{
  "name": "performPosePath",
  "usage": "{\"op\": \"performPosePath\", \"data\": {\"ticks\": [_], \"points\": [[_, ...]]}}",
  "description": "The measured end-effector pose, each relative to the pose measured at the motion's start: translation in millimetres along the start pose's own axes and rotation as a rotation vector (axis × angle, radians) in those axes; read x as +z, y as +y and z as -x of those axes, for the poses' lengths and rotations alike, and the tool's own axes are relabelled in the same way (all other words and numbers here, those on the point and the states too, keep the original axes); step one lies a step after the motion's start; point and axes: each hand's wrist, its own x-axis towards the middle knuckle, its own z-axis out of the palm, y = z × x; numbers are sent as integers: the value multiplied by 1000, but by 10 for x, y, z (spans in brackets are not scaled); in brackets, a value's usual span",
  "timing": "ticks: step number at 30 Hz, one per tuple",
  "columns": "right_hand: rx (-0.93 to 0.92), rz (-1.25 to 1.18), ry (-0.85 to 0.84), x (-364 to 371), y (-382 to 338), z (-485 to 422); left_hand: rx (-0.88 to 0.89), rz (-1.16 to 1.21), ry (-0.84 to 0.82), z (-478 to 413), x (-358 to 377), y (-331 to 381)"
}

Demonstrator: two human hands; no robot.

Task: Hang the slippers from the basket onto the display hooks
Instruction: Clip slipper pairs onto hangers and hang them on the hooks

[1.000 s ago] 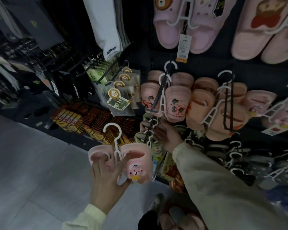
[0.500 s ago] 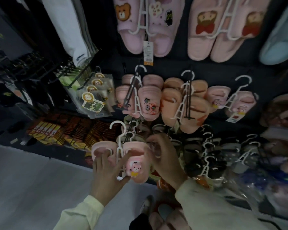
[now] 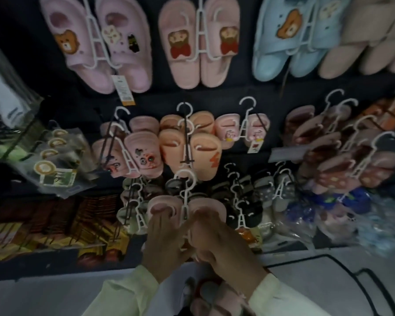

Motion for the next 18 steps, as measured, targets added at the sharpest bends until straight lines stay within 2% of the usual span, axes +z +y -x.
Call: {"op": "performPosePath", "data": {"ticks": [4, 11, 18], "points": [[169, 91, -24, -18, 172, 171, 125, 5, -7, -257, 64, 237], [402, 150, 42, -277, 462, 279, 321, -3, 29, -663, 75, 673], [518, 65, 111, -443, 814, 320, 470, 36, -12, -981, 120, 869]]}}
